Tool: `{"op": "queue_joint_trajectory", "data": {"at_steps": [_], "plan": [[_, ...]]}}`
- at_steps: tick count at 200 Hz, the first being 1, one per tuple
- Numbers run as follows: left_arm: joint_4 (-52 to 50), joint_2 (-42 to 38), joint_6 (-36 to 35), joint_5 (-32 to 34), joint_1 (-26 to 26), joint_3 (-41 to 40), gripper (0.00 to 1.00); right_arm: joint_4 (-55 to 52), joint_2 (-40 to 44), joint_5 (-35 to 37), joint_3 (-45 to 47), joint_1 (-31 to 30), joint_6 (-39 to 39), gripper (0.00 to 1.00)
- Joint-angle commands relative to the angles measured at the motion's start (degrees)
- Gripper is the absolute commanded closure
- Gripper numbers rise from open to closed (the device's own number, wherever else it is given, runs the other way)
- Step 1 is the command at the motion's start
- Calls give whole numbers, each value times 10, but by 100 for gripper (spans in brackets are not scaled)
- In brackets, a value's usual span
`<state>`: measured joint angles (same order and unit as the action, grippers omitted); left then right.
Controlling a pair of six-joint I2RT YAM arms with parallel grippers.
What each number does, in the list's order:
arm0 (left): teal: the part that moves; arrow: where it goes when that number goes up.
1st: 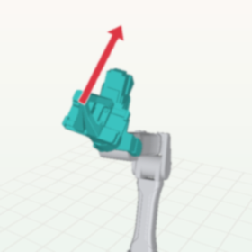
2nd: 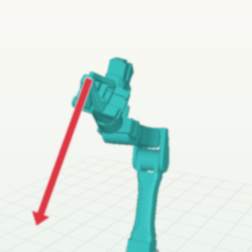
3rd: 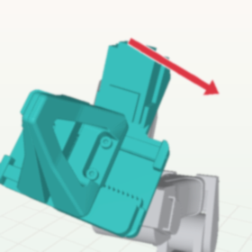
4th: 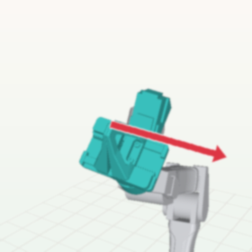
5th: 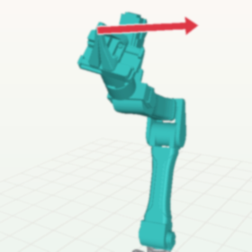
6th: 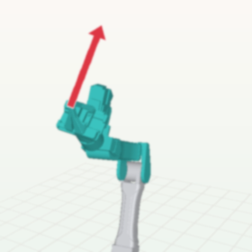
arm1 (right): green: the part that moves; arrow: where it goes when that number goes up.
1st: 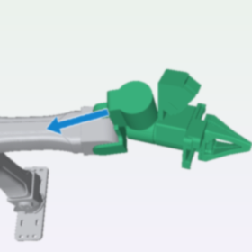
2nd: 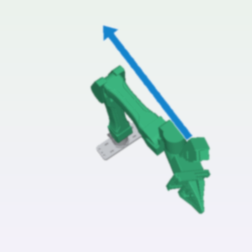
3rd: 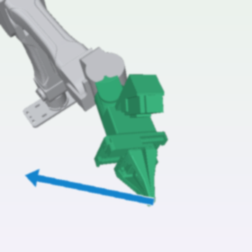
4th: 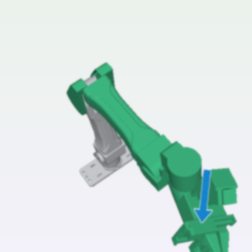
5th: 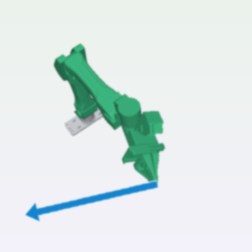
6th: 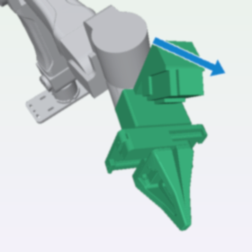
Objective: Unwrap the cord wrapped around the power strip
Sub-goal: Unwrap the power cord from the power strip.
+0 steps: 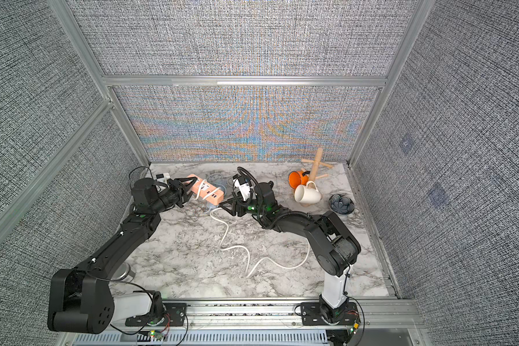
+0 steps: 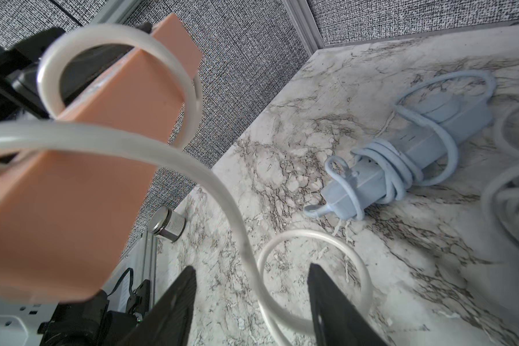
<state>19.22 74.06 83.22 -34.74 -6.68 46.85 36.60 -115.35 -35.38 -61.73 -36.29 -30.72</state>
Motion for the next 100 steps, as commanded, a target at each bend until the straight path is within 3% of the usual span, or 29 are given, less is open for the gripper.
{"op": "queue_joint_trajectory", "data": {"at_steps": [1,22,42,73,100], "plan": [[39,-1,8,-9,-4,10,100,113,-16,-36,-6,-3,-57,37],[42,5,6,-8,-7,12,100,124,-25,-31,-8,-5,-61,37],[50,10,10,-12,-11,13,100,102,-34,-28,-22,-5,-52,47],[68,15,16,-21,-12,12,100,93,-29,-23,-18,-1,-43,80],[70,18,-2,-12,-12,1,100,20,-15,0,-24,9,-16,91]]}}
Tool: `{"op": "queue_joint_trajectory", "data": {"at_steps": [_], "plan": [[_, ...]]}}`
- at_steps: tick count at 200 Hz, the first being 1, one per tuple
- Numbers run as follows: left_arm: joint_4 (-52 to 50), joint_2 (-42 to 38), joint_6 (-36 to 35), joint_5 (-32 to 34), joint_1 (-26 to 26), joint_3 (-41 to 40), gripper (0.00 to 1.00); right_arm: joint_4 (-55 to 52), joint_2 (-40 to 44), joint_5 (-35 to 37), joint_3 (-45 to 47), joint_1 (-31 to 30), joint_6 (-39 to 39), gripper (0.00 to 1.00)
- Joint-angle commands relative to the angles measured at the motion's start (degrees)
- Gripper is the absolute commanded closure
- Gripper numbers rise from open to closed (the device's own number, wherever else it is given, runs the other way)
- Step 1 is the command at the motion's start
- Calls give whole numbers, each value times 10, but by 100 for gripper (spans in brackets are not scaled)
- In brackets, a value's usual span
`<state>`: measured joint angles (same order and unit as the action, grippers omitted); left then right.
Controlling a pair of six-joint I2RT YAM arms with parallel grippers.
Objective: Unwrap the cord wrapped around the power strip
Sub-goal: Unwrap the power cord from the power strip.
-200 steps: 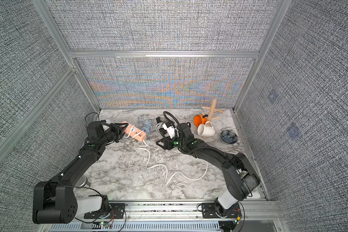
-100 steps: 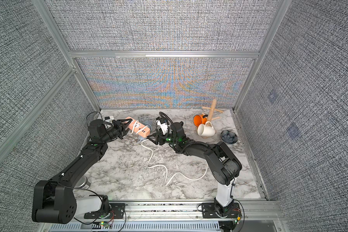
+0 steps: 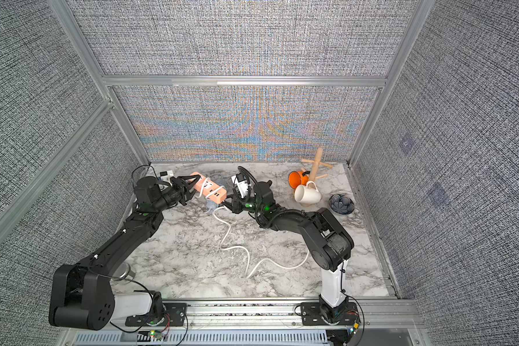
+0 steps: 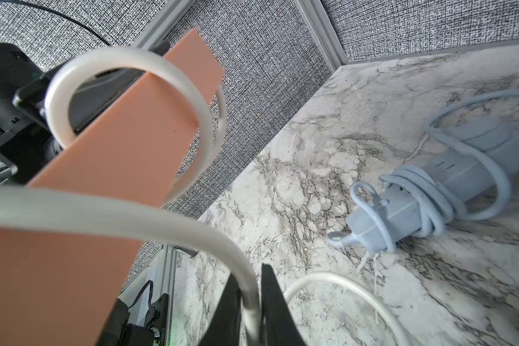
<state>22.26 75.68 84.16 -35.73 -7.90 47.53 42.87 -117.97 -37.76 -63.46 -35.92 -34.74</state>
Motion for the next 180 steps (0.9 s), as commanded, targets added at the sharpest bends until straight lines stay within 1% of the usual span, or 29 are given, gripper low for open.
{"op": "queue_joint_trajectory", "data": {"at_steps": [1,11,19,34,48,67,93,111,129,150,169,180], "plan": [[39,3,-12,0,-1,-6,100,-44,11,24,-7,5,26,91],[36,14,-21,7,2,-8,100,-58,25,32,0,9,34,96],[40,31,-25,0,4,-2,100,-59,39,38,11,12,40,100],[54,66,-26,-26,4,19,100,-61,68,52,37,19,50,100],[61,89,-18,-27,4,29,100,-66,95,57,55,25,59,100],[67,102,-16,0,4,35,100,-95,133,60,66,25,90,100],[66,116,-27,33,4,55,100,-109,176,61,90,17,103,100],[52,115,-52,70,3,67,100,-158,194,95,86,-2,130,100],[38,107,-64,104,1,71,100,-194,197,139,84,-28,149,100],[46,103,-48,113,0,72,100,-235,173,191,69,-51,158,100],[64,100,-23,98,0,72,100,-206,150,203,77,-53,138,100],[62,95,-20,84,0,72,100,-183,141,205,83,-53,130,100]]}}
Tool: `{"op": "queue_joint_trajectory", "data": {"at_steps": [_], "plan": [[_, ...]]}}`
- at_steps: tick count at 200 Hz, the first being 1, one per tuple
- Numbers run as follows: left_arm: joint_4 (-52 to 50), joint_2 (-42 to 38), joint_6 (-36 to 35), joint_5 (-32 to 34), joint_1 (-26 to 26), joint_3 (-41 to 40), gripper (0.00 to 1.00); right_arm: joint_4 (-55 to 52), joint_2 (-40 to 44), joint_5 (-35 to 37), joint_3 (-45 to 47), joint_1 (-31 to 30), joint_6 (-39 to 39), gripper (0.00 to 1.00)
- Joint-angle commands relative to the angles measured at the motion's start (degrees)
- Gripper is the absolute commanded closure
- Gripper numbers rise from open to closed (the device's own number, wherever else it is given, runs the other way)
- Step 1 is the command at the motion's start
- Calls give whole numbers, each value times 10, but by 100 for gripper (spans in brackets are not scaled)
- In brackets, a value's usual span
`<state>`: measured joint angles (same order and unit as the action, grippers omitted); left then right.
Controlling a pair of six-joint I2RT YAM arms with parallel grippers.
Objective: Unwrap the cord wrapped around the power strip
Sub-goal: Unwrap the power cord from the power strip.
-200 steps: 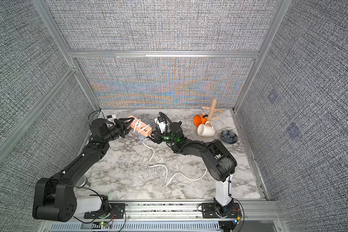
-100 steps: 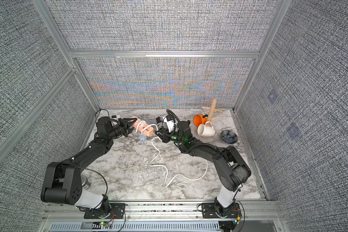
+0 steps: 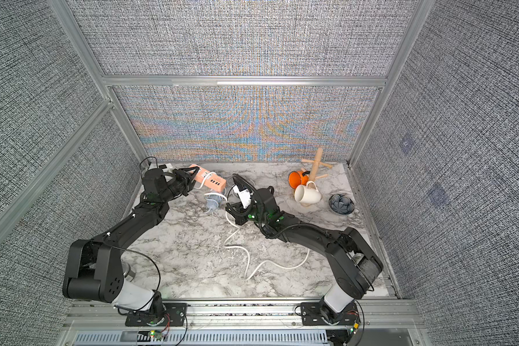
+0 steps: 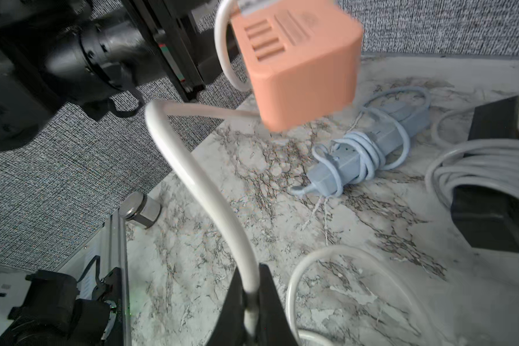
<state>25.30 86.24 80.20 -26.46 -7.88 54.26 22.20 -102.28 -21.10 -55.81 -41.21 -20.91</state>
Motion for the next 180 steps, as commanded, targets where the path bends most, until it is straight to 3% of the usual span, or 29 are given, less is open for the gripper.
{"op": "queue_joint_trajectory", "data": {"at_steps": [1,68,114,141,166,180], "plan": [[31,-12,20,-10,0,5,100,26,-17,39,7,0,-8,100],[12,-42,0,-113,2,-8,100,67,-31,185,22,1,-23,100],[-27,-51,-46,-140,13,-32,100,5,-44,119,-23,45,-29,100],[-98,-61,-125,-142,13,-28,100,-27,-20,113,-41,70,-16,100],[-219,-69,-233,-95,12,0,100,-56,14,96,-58,80,13,100],[-241,-66,-248,-54,13,7,100,-72,33,68,-62,78,36,100]]}}
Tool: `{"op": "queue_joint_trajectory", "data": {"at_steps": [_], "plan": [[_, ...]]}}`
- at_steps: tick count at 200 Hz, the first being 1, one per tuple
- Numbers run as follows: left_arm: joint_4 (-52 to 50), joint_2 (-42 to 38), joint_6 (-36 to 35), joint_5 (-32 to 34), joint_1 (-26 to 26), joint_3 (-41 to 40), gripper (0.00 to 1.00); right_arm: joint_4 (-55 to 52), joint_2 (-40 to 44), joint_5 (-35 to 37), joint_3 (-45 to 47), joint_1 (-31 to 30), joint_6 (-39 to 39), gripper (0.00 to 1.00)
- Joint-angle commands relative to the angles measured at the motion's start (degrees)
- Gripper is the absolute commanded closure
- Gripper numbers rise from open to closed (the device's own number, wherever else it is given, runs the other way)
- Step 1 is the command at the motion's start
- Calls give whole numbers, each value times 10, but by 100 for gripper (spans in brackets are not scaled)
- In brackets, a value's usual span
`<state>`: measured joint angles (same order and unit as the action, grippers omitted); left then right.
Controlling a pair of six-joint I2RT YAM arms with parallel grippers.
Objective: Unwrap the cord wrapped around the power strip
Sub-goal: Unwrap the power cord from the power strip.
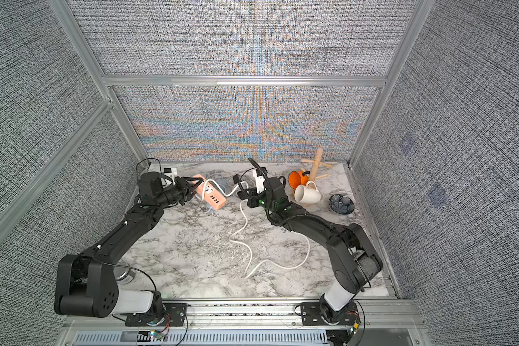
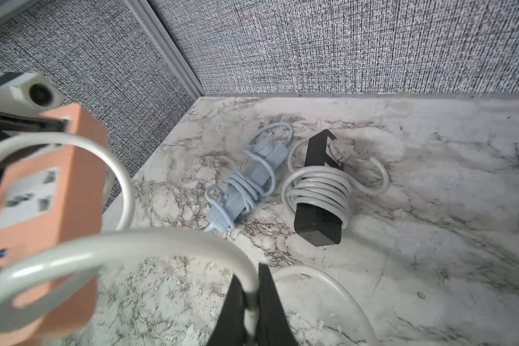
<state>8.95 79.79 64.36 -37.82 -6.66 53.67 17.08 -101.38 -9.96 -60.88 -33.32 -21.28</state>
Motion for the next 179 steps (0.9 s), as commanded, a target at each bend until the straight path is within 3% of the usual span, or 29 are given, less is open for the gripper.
{"op": "queue_joint_trajectory", "data": {"at_steps": [1,18,37,57,97,154,179], "plan": [[-76,-1,-88,62,1,13,100,-21,26,-47,-12,-1,42,100],[34,27,-4,72,1,-8,100,-36,43,-109,-7,-8,81,100],[161,82,98,87,-5,-15,100,-32,63,-116,27,-29,113,100],[202,124,128,114,-12,7,100,-15,75,-108,61,-51,121,100],[302,157,196,92,-16,17,100,24,38,-103,102,-70,87,100],[486,188,348,53,3,-17,100,-21,-72,5,76,-70,-6,100],[476,184,349,44,39,-35,100,-41,-78,42,96,-60,-24,100]]}}
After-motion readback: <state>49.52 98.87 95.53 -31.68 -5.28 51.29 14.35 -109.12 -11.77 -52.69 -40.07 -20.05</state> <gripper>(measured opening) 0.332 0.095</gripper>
